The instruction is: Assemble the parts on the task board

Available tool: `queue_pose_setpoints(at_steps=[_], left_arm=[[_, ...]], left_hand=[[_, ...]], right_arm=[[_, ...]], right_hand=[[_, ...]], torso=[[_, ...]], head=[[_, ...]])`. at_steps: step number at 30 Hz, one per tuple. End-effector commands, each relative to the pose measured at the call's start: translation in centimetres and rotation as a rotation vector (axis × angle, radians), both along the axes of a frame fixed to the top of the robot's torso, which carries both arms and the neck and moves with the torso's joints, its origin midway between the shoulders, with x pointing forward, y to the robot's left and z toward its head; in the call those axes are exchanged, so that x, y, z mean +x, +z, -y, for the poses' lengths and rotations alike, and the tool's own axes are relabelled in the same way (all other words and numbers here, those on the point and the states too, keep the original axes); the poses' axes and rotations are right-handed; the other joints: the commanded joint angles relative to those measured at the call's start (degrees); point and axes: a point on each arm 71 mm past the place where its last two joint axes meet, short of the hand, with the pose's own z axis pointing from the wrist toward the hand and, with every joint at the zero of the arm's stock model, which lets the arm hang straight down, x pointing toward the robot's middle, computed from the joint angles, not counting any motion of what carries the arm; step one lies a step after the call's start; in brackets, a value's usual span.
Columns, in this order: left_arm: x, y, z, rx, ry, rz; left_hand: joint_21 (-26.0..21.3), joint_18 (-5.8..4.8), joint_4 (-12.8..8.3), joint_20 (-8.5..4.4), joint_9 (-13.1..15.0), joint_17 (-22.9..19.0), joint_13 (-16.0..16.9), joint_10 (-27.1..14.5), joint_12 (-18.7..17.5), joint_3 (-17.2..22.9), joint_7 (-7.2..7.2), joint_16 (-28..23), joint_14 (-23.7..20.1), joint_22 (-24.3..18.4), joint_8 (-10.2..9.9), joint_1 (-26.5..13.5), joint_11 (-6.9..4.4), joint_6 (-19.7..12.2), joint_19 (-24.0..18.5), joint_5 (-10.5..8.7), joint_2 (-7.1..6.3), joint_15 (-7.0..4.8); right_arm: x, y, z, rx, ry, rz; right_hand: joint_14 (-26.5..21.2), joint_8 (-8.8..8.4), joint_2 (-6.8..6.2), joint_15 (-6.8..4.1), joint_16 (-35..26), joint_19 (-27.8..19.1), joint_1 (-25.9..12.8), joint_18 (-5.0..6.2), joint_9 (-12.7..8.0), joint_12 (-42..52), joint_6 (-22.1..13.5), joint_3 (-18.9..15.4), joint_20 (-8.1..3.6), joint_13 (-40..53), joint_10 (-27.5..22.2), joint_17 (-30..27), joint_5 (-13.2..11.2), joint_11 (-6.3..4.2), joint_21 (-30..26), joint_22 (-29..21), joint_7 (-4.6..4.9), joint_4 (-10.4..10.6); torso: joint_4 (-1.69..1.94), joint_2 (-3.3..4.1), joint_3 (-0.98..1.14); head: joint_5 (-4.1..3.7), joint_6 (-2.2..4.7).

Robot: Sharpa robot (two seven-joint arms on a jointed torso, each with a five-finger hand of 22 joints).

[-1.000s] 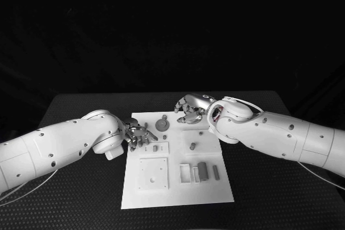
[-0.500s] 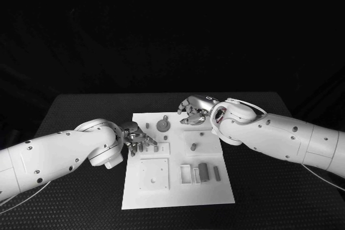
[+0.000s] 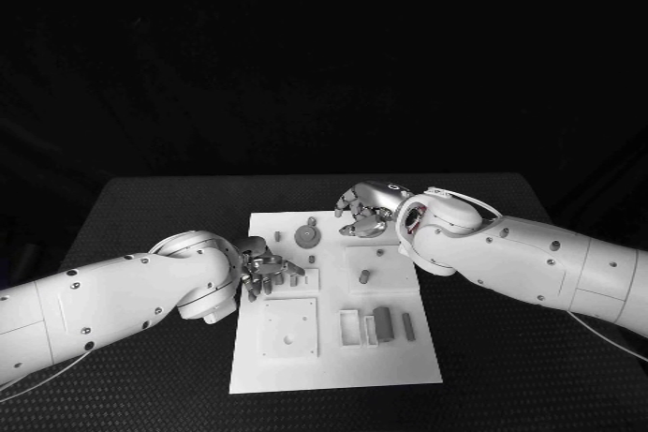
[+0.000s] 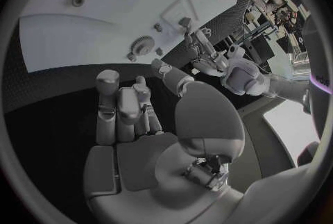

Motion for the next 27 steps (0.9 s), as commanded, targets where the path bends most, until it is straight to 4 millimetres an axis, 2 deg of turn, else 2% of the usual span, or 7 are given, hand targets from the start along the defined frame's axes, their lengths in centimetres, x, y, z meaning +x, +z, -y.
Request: queue_pose_setpoints(at_steps=[1,7,12,15,18,21,27], left_arm=[[-0.1,-0.2,0.3,0.040,-0.030,-0.010],[0.0,-0.2,0.4,0.057,-0.042,-0.001],[0.0,-0.2,0.9,0.045,-0.047,0.009],[0.0,-0.3,1.2,0.042,-0.052,0.010],[0.1,-0.3,1.3,0.039,-0.051,0.013],[0.2,-0.4,1.3,0.038,-0.047,0.017],[0.3,-0.4,1.6,0.038,-0.055,0.015]], left_hand=[[0.3,2.83,0.4,-0.17,-0.2,0.2,0.2,0.5,0.3,0.1,-0.02,0.5,0.6,0.3,0.3,-0.7,-0.15,0.6,0.5,-0.16,0.16,0.01],[0.9,2.73,-1.0,-0.42,-0.7,0.6,0.7,1.0,0.8,0.6,-0.32,0.9,1.1,0.9,0.7,0.8,-0.44,1.6,1.2,-0.16,1.66,-0.32],[1.2,2.56,-2.9,-0.62,-1.2,0.9,1.0,1.4,1.0,0.1,-0.47,1.1,1.4,1.5,0.9,1.7,-0.60,2.1,1.4,-0.15,3.44,-0.52],[1.3,2.44,-4.7,-0.73,-1.6,1.0,1.1,1.5,0.9,-0.4,-0.55,1.0,1.5,1.8,1.0,2.7,-0.66,2.5,1.5,-0.13,4.47,-0.56],[1.3,2.37,-5.9,-0.78,-1.8,1.0,1.1,1.6,0.8,-0.2,-0.56,0.9,1.6,2.0,1.1,4.1,-0.68,2.6,1.6,-0.13,4.68,-0.58],[1.4,2.29,-5.7,-0.84,-2.1,1.1,1.1,1.9,0.6,0.8,-0.65,0.8,1.9,2.1,1.3,5.9,-0.76,3.0,1.9,-0.17,4.53,-0.63],[1.5,2.19,-5.6,-0.90,-2.3,1.2,1.2,2.3,0.6,1.4,-0.77,0.8,2.2,2.2,1.6,6.9,-0.87,3.4,2.2,-0.18,4.35,-0.69]], right_arm=[[-0.1,0.0,-0.2,-0.007,0.011,-0.001],[-0.1,0.0,-0.1,-0.006,0.010,0.000],[-0.1,0.0,-0.1,-0.007,0.010,-0.001],[-0.1,-0.1,-0.2,-0.007,0.011,-0.002],[-0.1,-0.1,-0.2,-0.007,0.012,-0.002],[-0.1,-0.1,-0.2,-0.009,0.011,-0.003],[0.0,-0.1,-0.2,-0.009,0.011,-0.004]], right_hand=[[-0.1,-0.37,0.29,0.33,-0.2,-0.1,-0.3,4.80,-0.1,0.4,-0.1,-0.1,-0.29,-0.1,-0.2,0.1,0.2,0.20,-0.3,1.0,0.36,0.1],[-0.1,-0.37,0.30,0.33,-0.2,-0.1,-0.3,4.80,-0.1,0.4,0.0,-0.1,-0.29,-0.1,-0.2,0.1,0.2,0.20,-0.3,1.0,0.36,0.1],[-0.1,-0.37,0.30,0.33,-0.2,-0.1,-0.3,4.80,-0.1,0.4,0.0,-0.1,-0.29,-0.1,-0.2,0.1,0.2,0.20,-0.3,1.0,0.36,0.1],[-0.1,-0.37,0.31,0.33,-0.2,-0.1,-0.3,4.80,-0.1,0.4,0.0,-0.1,-0.29,-0.1,-0.2,0.0,0.2,0.20,-0.3,1.0,0.36,0.1],[-0.1,-0.37,0.31,0.33,-0.2,0.0,-0.4,4.80,-0.1,0.4,0.0,-0.1,-0.29,-0.1,-0.2,0.0,0.2,0.20,-0.3,1.0,0.36,0.1],[-0.1,-0.37,0.30,0.34,-0.2,0.0,-0.4,4.80,-0.1,0.4,0.0,-0.2,-0.27,-0.1,-0.2,0.0,0.2,0.21,-0.3,1.0,0.37,0.2],[-0.1,-0.37,0.31,0.34,-0.2,0.0,-0.5,4.80,-0.1,0.4,0.0,-0.2,-0.27,-0.1,-0.2,0.0,0.2,0.21,-0.3,1.0,0.37,0.3]], torso=[[-0.01,0.05,-0.05],[-0.10,0.04,0.06],[-0.02,0.06,-0.01],[0.00,0.04,0.00],[-0.04,0.07,0.01],[-0.07,0.07,0.02],[-0.04,0.03,0.04]], head=[[-0.12,-0.10],[-0.11,-0.13],[-0.23,-0.19],[-0.22,-0.22],[-0.25,-0.23],[-0.32,-0.27],[-0.37,-0.41]])
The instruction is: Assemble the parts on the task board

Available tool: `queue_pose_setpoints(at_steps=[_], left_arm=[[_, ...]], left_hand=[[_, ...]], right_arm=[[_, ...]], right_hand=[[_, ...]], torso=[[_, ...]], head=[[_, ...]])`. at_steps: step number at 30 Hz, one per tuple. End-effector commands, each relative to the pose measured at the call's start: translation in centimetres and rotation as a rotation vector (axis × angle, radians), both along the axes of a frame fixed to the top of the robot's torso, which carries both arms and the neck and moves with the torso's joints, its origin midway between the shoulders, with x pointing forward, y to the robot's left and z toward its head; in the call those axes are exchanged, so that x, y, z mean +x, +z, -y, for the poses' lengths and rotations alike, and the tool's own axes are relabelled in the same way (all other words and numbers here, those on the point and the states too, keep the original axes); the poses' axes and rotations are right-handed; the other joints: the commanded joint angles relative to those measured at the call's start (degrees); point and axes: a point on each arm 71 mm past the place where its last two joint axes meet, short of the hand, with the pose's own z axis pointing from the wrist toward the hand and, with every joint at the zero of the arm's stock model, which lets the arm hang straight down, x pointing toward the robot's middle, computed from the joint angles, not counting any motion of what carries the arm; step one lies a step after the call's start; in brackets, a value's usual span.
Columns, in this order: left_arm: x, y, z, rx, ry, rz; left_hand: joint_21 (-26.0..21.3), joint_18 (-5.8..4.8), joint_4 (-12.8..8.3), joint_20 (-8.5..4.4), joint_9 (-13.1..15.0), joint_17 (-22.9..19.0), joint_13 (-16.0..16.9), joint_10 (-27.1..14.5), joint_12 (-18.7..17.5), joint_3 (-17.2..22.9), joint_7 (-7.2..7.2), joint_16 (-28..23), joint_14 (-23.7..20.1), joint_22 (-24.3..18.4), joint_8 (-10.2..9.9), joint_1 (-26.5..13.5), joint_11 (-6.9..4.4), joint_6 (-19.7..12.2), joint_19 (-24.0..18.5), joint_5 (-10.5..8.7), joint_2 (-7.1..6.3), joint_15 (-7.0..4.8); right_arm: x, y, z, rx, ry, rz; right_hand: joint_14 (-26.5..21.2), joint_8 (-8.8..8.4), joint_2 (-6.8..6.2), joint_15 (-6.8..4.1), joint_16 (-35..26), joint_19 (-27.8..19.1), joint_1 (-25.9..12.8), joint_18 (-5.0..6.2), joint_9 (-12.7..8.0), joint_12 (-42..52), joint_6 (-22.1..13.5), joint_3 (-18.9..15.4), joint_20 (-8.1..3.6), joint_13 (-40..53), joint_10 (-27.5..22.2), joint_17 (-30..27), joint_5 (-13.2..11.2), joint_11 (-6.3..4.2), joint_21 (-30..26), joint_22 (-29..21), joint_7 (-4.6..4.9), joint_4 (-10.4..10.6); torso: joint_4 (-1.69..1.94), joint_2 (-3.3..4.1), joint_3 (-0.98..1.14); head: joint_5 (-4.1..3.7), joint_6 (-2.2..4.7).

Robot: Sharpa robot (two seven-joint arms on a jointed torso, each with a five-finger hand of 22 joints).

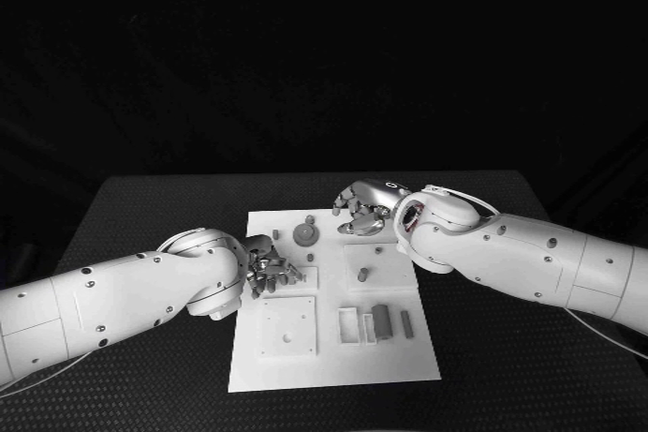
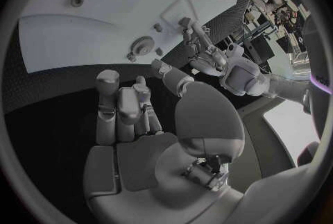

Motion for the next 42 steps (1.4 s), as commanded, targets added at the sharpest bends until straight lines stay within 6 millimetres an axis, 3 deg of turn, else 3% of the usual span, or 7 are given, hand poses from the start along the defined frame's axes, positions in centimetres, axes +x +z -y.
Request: queue_pose_setpoints(at_steps=[1,8,25,37,42], left_arm=[[-0.06,-0.13,0.41,0.000,-0.020,0.000],[-0.04,-0.24,0.73,0.001,-0.030,-0.005],[0.37,-0.42,0.62,0.020,-0.025,-0.006],[0.68,-0.75,0.61,0.029,-0.019,0.002],[0.75,-0.73,0.53,0.028,-0.015,0.007]], left_hand=[[0.4,2.18,0.0,-0.04,-0.2,0.1,0.1,0.5,-0.1,0.3,-0.05,0.0,0.5,0.1,0.3,0.6,0.07,0.5,0.6,-0.19,-0.05,-0.13],[0.5,2.18,0.0,-0.20,-0.3,0.2,0.2,1.1,0.0,0.5,-0.30,0.1,1.0,0.3,0.7,1.2,-0.17,1.2,1.0,-0.19,-0.15,-0.30],[1.5,2.15,-0.3,-0.87,-0.3,1.0,0.9,2.9,0.5,0.1,-1.46,0.8,2.6,1.4,2.7,4.4,-1.27,4.1,2.4,-0.20,1.06,-1.08],[2.1,2.15,-0.3,-1.31,-0.2,1.4,1.4,3.5,0.9,-0.6,-1.86,1.2,3.3,2.0,3.3,5.5,-1.67,4.8,3.1,-0.20,1.43,-1.60],[2.2,2.14,-0.4,-1.50,-0.2,1.6,1.5,3.7,1.0,-0.4,-1.99,1.3,3.5,2.3,3.5,6.9,-1.80,5.0,3.2,-0.20,2.17,-1.78]], right_arm=[[-0.05,-0.07,-0.13,-0.009,0.010,-0.003],[-0.05,-0.09,-0.14,-0.010,0.011,-0.004],[-0.03,-0.10,-0.12,-0.011,0.010,-0.005],[-0.04,-0.12,-0.10,-0.011,0.010,-0.005],[-0.04,-0.11,-0.09,-0.011,0.010,-0.005]], right_hand=[[-0.1,-0.37,0.13,0.34,-0.2,0.1,-0.3,4.80,-0.1,0.2,0.0,-0.2,-0.38,-0.1,-0.2,0.0,0.2,0.21,-0.3,1.0,0.32,0.3],[-0.1,-0.38,0.13,0.34,-0.2,0.1,-0.4,4.80,-0.1,0.2,0.0,-0.2,-0.38,-0.1,-0.2,0.0,0.2,0.21,-0.3,1.0,0.32,0.3],[-0.1,-0.38,0.14,0.34,-0.2,0.1,-0.4,4.80,-0.1,0.2,0.0,-0.2,-0.38,-0.1,-0.2,0.0,0.2,0.21,-0.3,1.0,0.32,0.3],[-0.1,-0.38,0.16,0.33,-0.2,0.1,-0.4,4.80,-0.1,0.2,0.1,-0.2,-0.39,-0.1,-0.2,0.0,0.2,0.21,-0.4,1.0,0.32,0.3],[-0.1,-0.38,0.16,0.33,-0.2,0.1,-0.4,4.80,-0.1,0.2,0.1,-0.2,-0.39,-0.1,-0.2,0.0,0.2,0.20,-0.4,1.0,0.32,0.3]], torso=[[0.00,-0.03,0.02],[-0.04,0.00,0.03],[-0.01,0.00,0.02],[0.00,0.02,0.04],[0.03,-0.03,0.03]], head=[[-0.06,-0.10],[-0.11,-0.14],[-0.31,-0.26],[-0.45,-0.29],[-0.52,-0.35]])
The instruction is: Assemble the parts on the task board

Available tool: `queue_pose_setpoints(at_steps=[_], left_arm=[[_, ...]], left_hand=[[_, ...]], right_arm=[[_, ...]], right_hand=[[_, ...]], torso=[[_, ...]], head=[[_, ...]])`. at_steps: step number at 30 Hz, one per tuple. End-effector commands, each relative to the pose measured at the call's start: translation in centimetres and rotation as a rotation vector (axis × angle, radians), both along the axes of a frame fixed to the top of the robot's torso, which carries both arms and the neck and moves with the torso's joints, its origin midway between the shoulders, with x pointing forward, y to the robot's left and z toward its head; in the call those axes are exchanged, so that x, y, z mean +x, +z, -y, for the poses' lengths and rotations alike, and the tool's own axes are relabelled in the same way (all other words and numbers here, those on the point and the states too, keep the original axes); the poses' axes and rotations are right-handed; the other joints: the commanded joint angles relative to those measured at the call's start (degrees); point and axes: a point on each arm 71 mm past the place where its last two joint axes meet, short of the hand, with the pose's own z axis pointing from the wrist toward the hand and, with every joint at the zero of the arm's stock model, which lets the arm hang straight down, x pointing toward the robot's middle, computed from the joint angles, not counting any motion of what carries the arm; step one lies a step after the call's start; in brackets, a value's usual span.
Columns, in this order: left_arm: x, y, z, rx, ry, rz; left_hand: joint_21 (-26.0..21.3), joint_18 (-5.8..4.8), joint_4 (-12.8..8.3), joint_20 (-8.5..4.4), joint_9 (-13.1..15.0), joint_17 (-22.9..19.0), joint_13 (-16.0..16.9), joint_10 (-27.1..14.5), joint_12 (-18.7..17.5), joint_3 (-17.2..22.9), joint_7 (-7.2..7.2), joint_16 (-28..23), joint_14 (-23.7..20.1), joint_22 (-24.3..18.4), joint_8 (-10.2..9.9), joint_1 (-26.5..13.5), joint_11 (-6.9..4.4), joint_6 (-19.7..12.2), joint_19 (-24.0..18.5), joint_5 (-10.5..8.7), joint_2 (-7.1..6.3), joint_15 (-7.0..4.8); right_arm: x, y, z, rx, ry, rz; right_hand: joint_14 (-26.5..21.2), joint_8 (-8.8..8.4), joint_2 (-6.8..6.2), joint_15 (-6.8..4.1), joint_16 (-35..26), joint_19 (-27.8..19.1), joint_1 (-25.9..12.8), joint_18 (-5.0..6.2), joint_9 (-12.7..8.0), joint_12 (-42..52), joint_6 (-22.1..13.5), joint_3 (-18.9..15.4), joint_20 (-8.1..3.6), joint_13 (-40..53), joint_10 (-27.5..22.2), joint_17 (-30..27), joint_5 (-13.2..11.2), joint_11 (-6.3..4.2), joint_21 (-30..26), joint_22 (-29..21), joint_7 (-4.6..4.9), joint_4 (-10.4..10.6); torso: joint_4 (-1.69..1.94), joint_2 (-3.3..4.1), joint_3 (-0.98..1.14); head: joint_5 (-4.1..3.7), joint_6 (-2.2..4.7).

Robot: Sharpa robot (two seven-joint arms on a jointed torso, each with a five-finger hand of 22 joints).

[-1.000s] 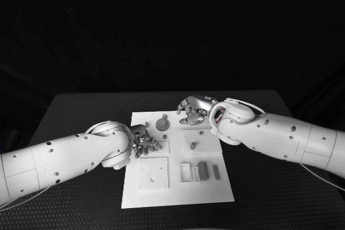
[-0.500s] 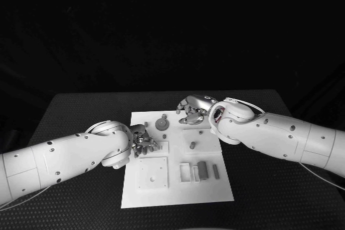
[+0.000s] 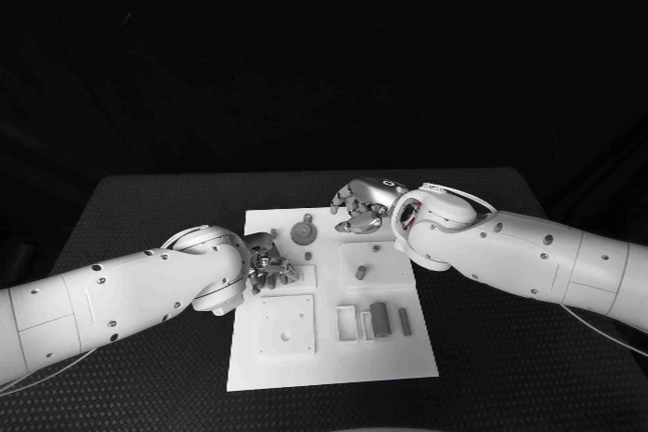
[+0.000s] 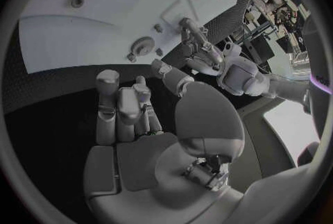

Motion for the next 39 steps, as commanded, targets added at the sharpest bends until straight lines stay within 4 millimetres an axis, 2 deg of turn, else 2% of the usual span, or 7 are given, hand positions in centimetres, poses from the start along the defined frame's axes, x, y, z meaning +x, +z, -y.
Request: queue_pose_setpoints(at_steps=[1,4,6,10,24,39], left_arm=[[-0.07,-0.21,0.01,0.010,-0.010,0.001],[-0.07,-0.18,0.04,0.006,-0.010,0.005],[-0.05,-0.15,0.05,0.003,-0.008,0.008],[-0.02,-0.12,0.04,-0.005,-0.005,0.009],[0.21,-0.05,-0.04,-0.025,0.018,0.004],[0.66,-0.19,-0.45,-0.025,0.039,-0.017]], left_hand=[[0.2,2.11,0.0,-0.01,-0.1,0.2,0.1,0.4,0.3,0.1,-0.11,0.2,0.4,0.2,0.3,1.5,-0.08,0.4,0.5,-0.23,0.17,-0.17],[0.3,2.03,0.0,-0.10,-0.1,0.3,0.3,0.5,0.4,0.7,-0.21,0.2,0.5,0.4,0.5,3.6,-0.17,0.7,0.6,-0.21,0.90,-0.25],[0.4,1.91,0.5,-0.14,0.0,0.4,0.4,0.7,0.4,2.9,-0.35,0.2,0.7,0.5,0.9,5.8,-0.30,1.1,0.8,-0.24,0.34,-0.30],[0.6,1.78,0.3,-0.23,0.4,0.6,0.6,1.0,0.5,4.9,-0.61,0.3,1.0,0.7,1.5,7.4,-0.53,1.9,1.1,-0.26,0.84,-0.32],[1.0,1.59,0.4,-0.37,1.2,0.9,0.9,1.4,0.6,6.0,-0.95,0.5,1.4,1.2,2.5,8.0,-0.82,2.8,1.5,-0.27,1.43,-0.40],[1.1,1.57,0.4,-0.45,1.5,1.0,1.0,1.5,0.7,6.1,-1.01,0.6,1.5,1.4,2.8,7.9,-0.89,2.7,1.5,-0.27,1.66,-0.48]], right_arm=[[-0.05,-0.07,-0.09,-0.009,0.010,-0.003],[-0.04,-0.08,-0.11,-0.009,0.011,-0.003],[-0.03,-0.09,-0.11,-0.009,0.010,-0.003],[-0.03,-0.10,-0.14,-0.009,0.011,-0.003],[0.00,-0.16,-0.21,-0.010,0.012,-0.005],[0.02,-0.20,-0.22,-0.011,0.012,-0.007]], right_hand=[[-0.1,-0.38,0.12,0.33,-0.2,-0.1,-0.3,4.80,-0.1,0.2,-0.1,0.0,-0.39,-0.1,-0.2,-0.1,0.2,0.20,-0.4,1.0,0.42,0.2],[-0.1,-0.38,0.12,0.33,-0.2,-0.2,-0.3,4.80,-0.1,0.2,-0.1,0.0,-0.39,-0.1,-0.2,0.0,0.2,0.20,-0.4,1.0,0.42,0.2],[-0.1,-0.38,0.12,0.33,-0.2,-0.1,-0.3,4.80,-0.1,0.2,-0.1,0.0,-0.39,-0.1,-0.2,0.0,0.2,0.20,-0.4,1.0,0.42,0.2],[-0.1,-0.38,0.13,0.33,-0.2,-0.1,-0.3,4.80,-0.1,0.2,-0.1,0.0,-0.38,-0.1,-0.2,0.0,0.2,0.20,-0.4,1.0,0.42,0.2],[-0.1,-0.38,0.15,0.33,-0.2,-0.1,-0.4,4.80,-0.1,0.2,-0.1,0.0,-0.38,-0.1,-0.2,0.0,0.2,0.20,-0.4,1.0,0.42,0.2],[-0.1,-0.39,0.13,0.33,-0.2,-0.1,-0.4,4.80,-0.1,0.2,-0.1,0.0,-0.38,-0.1,-0.2,0.0,0.2,0.20,-0.4,1.0,0.42,0.2]], torso=[[0.06,-0.04,-0.01],[0.05,-0.03,-0.03],[0.02,-0.03,-0.02],[0.01,-0.01,-0.03],[0.06,-0.04,-0.03],[0.07,-0.04,-0.05]], head=[[-0.07,-0.06],[-0.08,-0.08],[-0.06,-0.07],[-0.08,-0.04],[-0.04,-0.08],[-0.04,-0.06]])
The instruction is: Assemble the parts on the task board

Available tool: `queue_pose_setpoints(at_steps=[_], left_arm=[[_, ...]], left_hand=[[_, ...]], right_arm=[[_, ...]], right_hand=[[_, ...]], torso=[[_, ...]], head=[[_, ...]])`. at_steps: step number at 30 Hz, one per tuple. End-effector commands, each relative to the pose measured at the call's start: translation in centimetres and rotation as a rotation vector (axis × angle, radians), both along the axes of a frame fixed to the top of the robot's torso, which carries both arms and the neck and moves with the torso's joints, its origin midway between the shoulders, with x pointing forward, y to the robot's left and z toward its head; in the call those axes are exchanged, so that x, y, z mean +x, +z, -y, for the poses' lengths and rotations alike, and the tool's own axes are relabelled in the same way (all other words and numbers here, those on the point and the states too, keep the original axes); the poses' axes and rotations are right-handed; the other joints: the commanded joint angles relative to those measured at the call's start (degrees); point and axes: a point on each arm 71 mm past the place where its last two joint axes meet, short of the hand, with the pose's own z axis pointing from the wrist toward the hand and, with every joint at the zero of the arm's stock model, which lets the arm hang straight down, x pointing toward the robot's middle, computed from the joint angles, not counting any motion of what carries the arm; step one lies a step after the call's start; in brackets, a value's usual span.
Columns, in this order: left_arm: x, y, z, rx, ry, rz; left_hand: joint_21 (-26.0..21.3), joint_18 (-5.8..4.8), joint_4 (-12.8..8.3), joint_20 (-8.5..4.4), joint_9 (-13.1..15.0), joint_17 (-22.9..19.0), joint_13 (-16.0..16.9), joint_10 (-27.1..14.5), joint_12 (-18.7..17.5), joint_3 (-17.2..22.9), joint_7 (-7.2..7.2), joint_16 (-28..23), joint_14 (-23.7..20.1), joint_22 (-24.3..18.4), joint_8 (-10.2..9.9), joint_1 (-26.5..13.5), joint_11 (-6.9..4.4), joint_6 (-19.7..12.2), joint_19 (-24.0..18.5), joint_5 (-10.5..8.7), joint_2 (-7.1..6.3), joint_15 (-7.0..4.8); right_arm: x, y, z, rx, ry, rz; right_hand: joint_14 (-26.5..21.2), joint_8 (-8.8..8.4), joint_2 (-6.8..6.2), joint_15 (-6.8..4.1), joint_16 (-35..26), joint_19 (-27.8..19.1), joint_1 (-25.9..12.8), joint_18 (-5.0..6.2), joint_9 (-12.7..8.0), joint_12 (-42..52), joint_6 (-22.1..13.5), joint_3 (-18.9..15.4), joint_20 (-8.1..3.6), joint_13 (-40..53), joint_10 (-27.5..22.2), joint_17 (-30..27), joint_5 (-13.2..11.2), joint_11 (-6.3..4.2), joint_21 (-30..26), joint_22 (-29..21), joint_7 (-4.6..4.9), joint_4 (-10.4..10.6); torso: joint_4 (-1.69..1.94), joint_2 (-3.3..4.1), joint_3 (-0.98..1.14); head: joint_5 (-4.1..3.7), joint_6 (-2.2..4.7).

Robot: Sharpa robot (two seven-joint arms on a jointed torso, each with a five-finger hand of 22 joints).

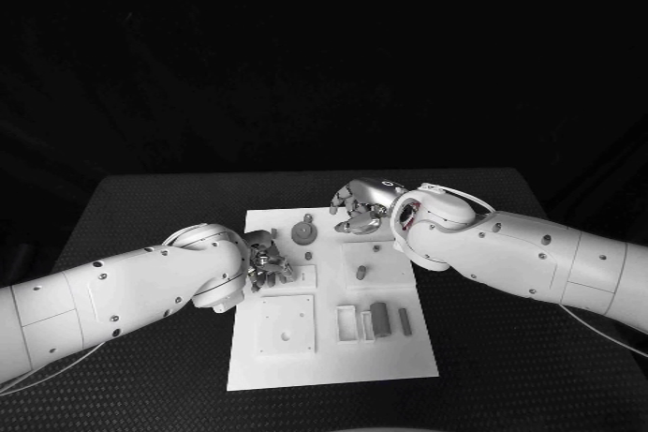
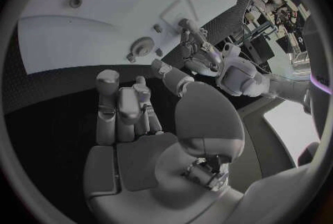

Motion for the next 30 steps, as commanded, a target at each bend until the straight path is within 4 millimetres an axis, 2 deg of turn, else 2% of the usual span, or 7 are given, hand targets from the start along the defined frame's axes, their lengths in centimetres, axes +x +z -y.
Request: queue_pose_setpoints(at_steps=[1,20,30], left_arm=[[0.19,-0.17,-0.30,-0.001,0.018,-0.006],[0.58,0.58,-0.34,-0.033,0.027,-0.007],[0.48,0.27,-0.25,-0.014,0.001,-0.056]], left_hand=[[0.4,1.88,0.0,-0.14,0.1,0.1,0.1,0.2,0.2,0.3,-0.10,0.3,0.2,0.1,0.3,0.6,-0.09,0.1,0.4,0.19,1.21,-0.10],[0.4,1.85,-0.3,-0.26,0.6,0.2,0.2,0.1,0.2,0.7,-0.11,0.3,0.1,0.4,0.6,1.1,-0.10,-0.2,0.3,0.20,1.30,-0.18],[0.5,1.82,-0.3,-0.27,0.7,0.3,0.3,0.1,0.2,0.8,-0.11,0.4,0.1,0.5,0.7,1.3,-0.09,-0.3,0.2,0.20,1.32,-0.17]], right_arm=[[-0.06,-0.09,-0.09,-0.010,0.011,-0.004],[-0.04,-0.16,-0.03,-0.011,0.010,-0.006],[-0.05,-0.24,-0.05,-0.014,0.011,-0.010]], right_hand=[[-0.1,-0.39,0.13,0.33,-0.2,0.0,-0.4,4.80,-0.1,0.2,0.2,0.0,-0.50,-0.1,-0.2,0.0,0.2,0.20,-0.4,1.0,0.40,0.2],[-0.1,-0.41,0.10,0.33,-0.3,0.0,-0.5,4.80,-0.1,0.2,0.1,0.0,-0.50,-0.1,-0.2,0.0,0.2,0.20,-0.4,1.0,0.40,0.3],[-0.1,-0.42,0.08,0.33,-0.3,-0.1,-0.5,4.80,-0.1,0.2,0.1,0.0,-0.51,-0.1,-0.2,0.0,0.2,0.21,-0.4,1.0,0.40,0.3]], torso=[[0.05,-0.01,-0.02],[0.07,-0.02,-0.07],[0.06,-0.04,-0.01]], head=[[-0.06,-0.04],[-0.16,-0.06],[-0.12,-0.11]])
